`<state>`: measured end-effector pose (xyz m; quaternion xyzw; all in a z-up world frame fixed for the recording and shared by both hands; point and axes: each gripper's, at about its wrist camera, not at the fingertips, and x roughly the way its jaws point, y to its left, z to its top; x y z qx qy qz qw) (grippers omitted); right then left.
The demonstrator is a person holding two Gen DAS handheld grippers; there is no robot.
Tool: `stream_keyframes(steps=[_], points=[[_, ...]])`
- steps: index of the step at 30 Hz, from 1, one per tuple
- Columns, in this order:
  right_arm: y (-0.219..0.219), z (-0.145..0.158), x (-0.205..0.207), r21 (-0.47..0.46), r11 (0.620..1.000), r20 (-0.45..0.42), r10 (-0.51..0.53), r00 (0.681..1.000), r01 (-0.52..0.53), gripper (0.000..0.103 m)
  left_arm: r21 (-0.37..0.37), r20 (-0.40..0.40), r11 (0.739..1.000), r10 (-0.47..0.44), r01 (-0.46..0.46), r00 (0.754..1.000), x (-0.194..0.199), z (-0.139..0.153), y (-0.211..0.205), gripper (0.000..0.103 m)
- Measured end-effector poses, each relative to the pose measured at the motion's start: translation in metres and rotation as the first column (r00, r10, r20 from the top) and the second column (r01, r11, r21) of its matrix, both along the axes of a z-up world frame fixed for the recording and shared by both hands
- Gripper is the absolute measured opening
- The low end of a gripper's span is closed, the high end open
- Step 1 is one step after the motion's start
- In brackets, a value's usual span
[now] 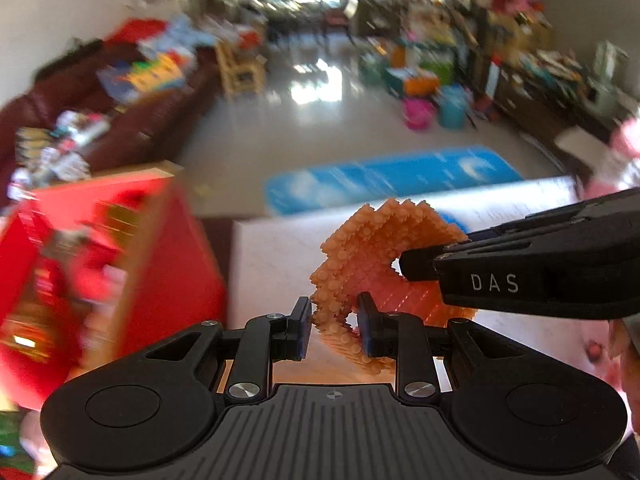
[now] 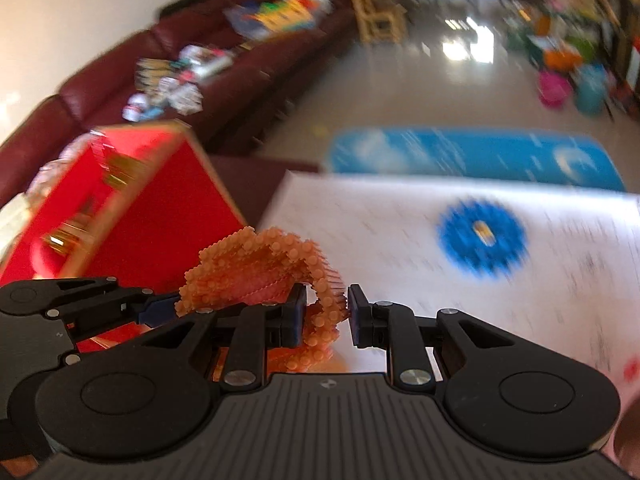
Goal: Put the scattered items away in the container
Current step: 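Carry the basket into the red box and open both tools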
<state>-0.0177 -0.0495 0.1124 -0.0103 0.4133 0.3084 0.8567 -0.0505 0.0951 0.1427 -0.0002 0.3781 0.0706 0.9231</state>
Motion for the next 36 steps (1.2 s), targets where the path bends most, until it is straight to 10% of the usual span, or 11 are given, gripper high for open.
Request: stream_keyframes(steps=[13,14,17,36], points=[[0.196,0.081,-0.006,0.009,0.946,0.184,0.317,0.93,-0.325,0.026,-0.012,0.121,0.937,0.347,-0.349,0.93,-0.041,0.064,0.171,0.022],[0.207,0.082,-0.005,0.014,0.942,0.188,0.328,0.926,-0.337,0.031,-0.015,0.114,0.93,0.367,-0.367,0.923,-0.04,0.063,0.183,0.044],[0.231,0.086,-0.005,0.002,0.952,0.235,0.298,0.925,-0.307,0.096,-0.011,0.112,0.901,0.433,-0.435,0.894,-0.046,0.061,0.204,0.082],[0.21,0.071,-0.014,-0.044,0.945,0.167,0.327,0.93,-0.324,0.095,-0.052,0.079,0.884,0.467,-0.465,0.881,-0.047,0.027,0.196,0.099]])
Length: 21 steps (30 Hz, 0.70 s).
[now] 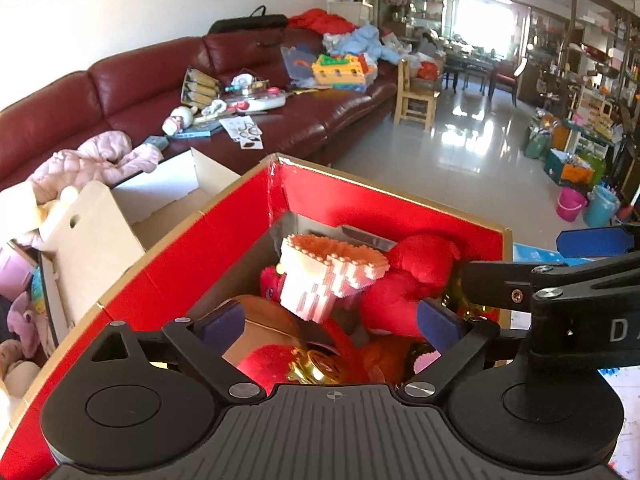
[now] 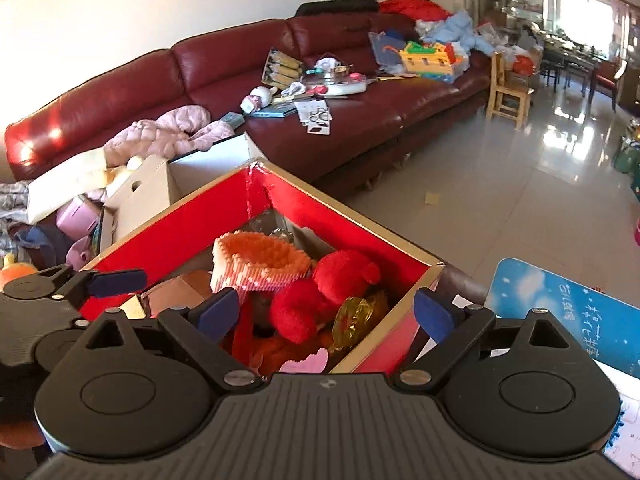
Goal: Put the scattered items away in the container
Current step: 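Carry the basket into the red box and open both tools, then withdraw both tools from the box back over the table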
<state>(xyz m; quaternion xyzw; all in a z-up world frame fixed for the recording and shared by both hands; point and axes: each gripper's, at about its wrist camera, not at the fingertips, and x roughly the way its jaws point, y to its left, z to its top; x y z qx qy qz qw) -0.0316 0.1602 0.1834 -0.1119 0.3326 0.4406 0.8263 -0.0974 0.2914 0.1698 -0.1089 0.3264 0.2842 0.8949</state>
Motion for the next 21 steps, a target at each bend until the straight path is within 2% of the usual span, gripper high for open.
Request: stream_keyframes(steps=[10,21], points=[[-0.013,0.004,-0.003,0.006,1.0,-0.022,-0.007,1.0,0.008,0.095,0.016,-0.005,1.0,-0.011,0.011,1.0,-0.004,0.002,-0.009,0.099],[-0.043,0.005,-0.013,-0.001,0.999,-0.03,-0.035,0.999,0.035,0.097,0.039,-0.009,0.997,-0.063,0.063,0.998,-0.009,0.008,-0.045,0.1]])
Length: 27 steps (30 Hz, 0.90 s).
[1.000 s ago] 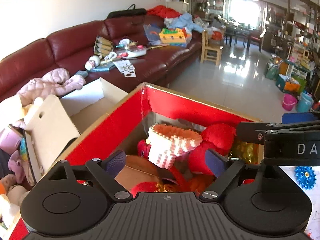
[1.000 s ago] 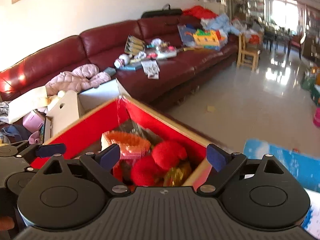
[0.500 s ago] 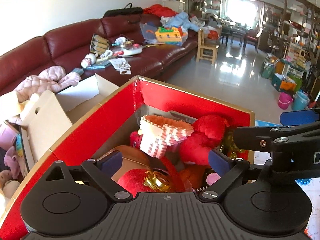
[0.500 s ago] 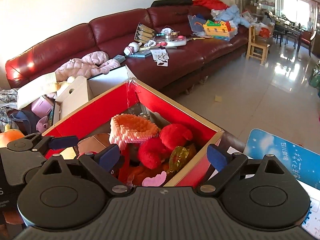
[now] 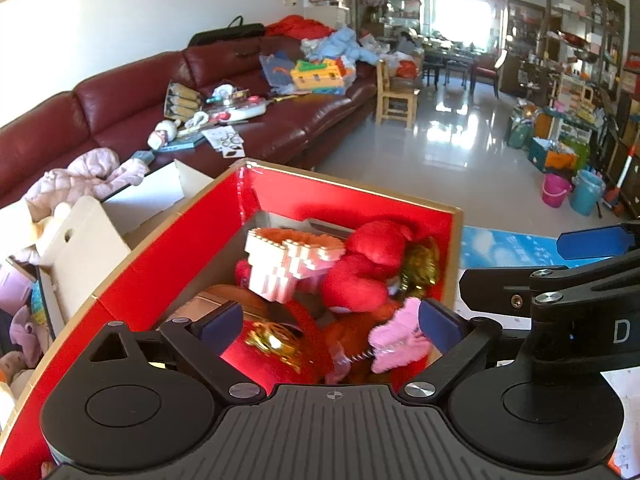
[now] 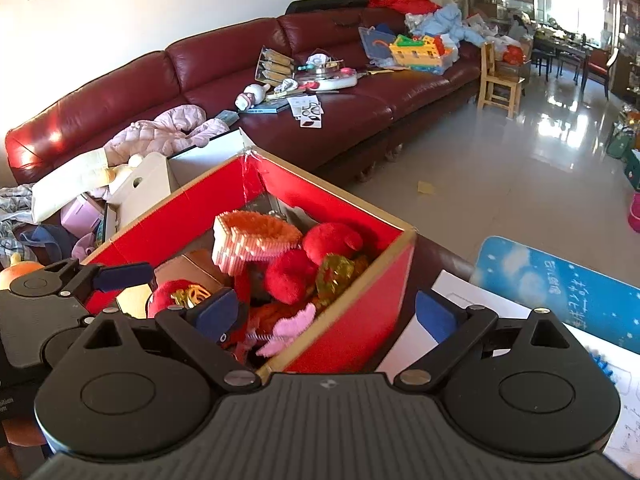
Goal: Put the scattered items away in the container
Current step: 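Withdraw both tools from the box back over the table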
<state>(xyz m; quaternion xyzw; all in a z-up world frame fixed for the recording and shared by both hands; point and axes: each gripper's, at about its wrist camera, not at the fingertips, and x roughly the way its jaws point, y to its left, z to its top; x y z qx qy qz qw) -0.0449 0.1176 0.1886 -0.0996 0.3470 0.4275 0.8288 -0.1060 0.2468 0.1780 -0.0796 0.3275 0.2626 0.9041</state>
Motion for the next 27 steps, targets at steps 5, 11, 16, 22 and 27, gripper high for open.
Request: stream_keyframes(steps=[5,11,16,22,27], points=[[-0.023,0.0,0.0,-0.005,1.0,-0.005,-0.027,1.0,0.027,0.097,0.004,0.0,0.999,-0.037,0.037,0.999,0.002,0.001,-0.02,0.1],[-0.055,-0.007,0.006,-0.003,0.996,-0.026,-0.086,0.996,0.086,0.097,0.026,-0.01,0.994,-0.102,0.102,0.995,0.01,0.0,-0.049,0.101],[-0.089,-0.016,0.013,-0.003,0.991,-0.062,-0.132,0.989,0.132,0.098,0.035,-0.019,0.98,-0.194,0.195,0.981,0.015,-0.005,-0.08,0.101],[-0.15,-0.049,0.027,-0.085,0.97,-0.08,-0.234,0.969,0.227,0.098,0.078,-0.103,0.911,-0.398,0.406,0.912,0.027,-0.035,-0.143,0.101],[-0.204,-0.1,0.042,-0.181,0.934,-0.196,-0.342,0.919,0.309,0.098,0.053,-0.192,0.813,-0.561,0.579,0.805,0.042,-0.081,-0.195,0.101]])
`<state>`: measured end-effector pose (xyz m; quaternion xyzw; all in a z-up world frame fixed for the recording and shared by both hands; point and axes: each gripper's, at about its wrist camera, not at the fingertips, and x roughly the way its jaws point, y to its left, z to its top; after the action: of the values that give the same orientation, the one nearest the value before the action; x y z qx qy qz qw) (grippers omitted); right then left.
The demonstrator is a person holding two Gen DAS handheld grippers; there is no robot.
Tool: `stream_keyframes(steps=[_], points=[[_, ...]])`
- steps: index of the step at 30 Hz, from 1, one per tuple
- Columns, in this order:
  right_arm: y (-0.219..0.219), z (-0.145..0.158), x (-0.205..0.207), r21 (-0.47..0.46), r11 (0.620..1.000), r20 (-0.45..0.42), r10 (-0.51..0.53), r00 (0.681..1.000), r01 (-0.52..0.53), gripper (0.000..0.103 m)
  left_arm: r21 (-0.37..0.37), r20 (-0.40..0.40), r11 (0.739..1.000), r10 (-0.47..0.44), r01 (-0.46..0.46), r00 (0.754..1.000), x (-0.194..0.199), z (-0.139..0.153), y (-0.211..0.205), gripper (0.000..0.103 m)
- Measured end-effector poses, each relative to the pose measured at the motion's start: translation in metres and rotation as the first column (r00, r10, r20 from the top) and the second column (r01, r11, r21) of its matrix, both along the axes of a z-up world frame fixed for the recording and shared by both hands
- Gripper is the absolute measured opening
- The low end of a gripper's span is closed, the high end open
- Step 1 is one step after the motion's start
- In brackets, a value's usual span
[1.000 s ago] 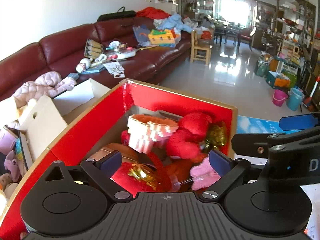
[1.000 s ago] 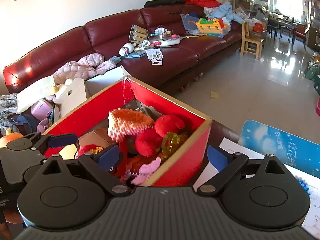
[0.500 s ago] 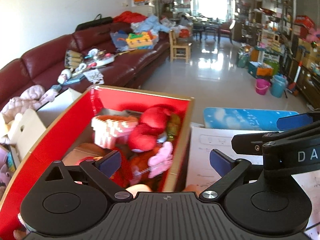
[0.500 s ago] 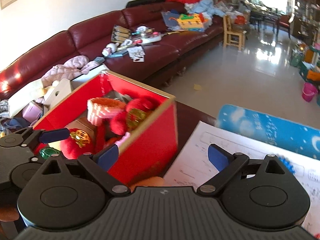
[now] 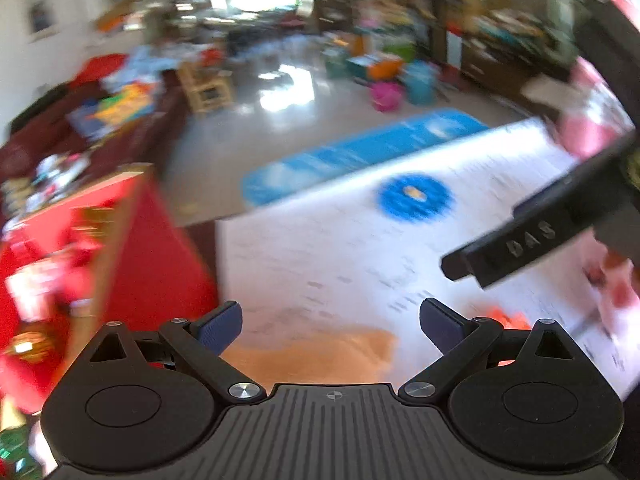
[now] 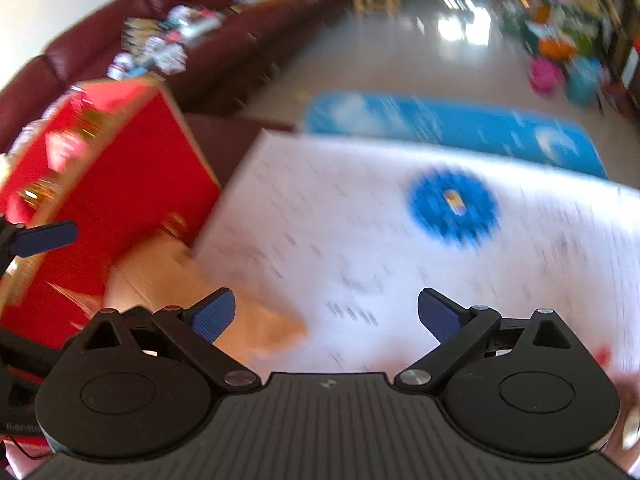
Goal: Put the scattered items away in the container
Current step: 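Withdraw both tools from the box back over the table, then grasp the orange water gun barrel with the left tool while the right tool reaches its grip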
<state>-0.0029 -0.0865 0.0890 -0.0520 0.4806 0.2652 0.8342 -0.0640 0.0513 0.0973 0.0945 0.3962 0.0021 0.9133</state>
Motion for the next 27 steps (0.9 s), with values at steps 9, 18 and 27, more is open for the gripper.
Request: stream_keyframes(steps=[9,18,27], points=[[-0.073,-0.081,-0.009,-0.069,0.986,-0.18,-0.164,0.97,0.154,0.096,0.022,-0.148,0.974,-0.218,0.223,0.965,0.021,-0.096,-0.058,0.094],[-0.099,-0.107,-0.017,-0.03,0.98,-0.266,-0.195,0.944,0.194,0.078,-0.016,-0.186,0.936,-0.349,0.352,0.918,0.031,-0.134,-0.084,0.094],[-0.104,-0.114,-0.021,-0.006,0.98,-0.286,-0.19,0.939,0.197,0.065,-0.122,-0.24,0.935,-0.353,0.333,0.904,0.039,-0.153,-0.084,0.07]])
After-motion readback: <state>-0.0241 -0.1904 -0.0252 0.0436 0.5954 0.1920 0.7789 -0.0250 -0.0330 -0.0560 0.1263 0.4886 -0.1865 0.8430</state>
